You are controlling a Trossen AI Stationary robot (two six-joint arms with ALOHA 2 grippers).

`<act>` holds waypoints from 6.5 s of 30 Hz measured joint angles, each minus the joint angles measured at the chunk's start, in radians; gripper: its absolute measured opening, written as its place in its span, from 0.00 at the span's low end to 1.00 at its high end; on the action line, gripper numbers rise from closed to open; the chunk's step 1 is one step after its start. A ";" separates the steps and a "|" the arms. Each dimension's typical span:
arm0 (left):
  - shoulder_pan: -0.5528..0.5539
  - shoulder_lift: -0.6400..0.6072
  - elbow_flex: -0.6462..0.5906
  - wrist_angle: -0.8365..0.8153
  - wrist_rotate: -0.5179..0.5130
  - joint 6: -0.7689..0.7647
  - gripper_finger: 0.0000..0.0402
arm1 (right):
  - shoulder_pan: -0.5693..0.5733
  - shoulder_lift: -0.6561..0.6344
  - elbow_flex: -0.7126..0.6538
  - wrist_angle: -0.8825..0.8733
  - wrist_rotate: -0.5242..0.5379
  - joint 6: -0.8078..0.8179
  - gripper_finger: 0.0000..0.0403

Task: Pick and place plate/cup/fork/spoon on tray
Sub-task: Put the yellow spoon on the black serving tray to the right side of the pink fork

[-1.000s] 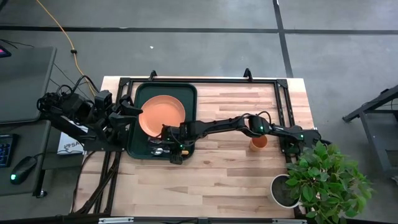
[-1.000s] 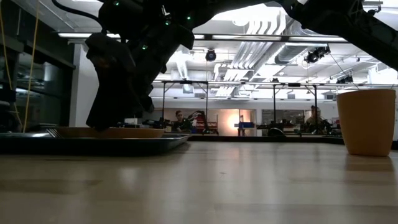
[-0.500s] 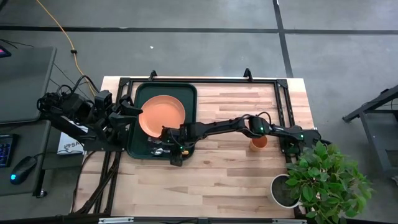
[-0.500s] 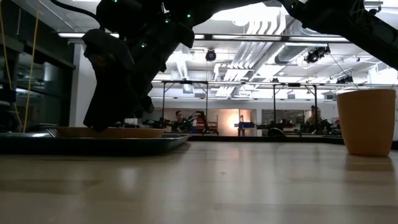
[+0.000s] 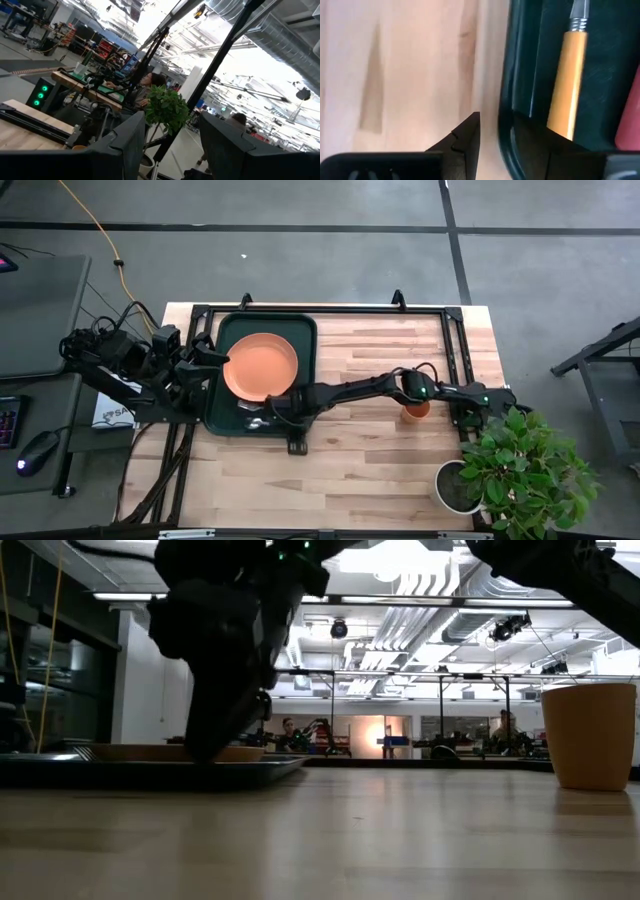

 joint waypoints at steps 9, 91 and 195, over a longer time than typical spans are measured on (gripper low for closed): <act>0.000 0.000 0.000 0.000 0.000 0.000 0.43 | 0.015 -0.055 -0.001 -0.097 0.014 -0.056 0.27; 0.004 -0.022 0.000 0.007 0.164 0.314 0.43 | 0.030 -0.714 -0.721 0.650 0.231 0.453 0.27; 0.002 -0.132 -0.268 0.142 0.138 0.183 0.43 | 0.027 -0.086 -0.209 0.309 0.288 0.097 0.27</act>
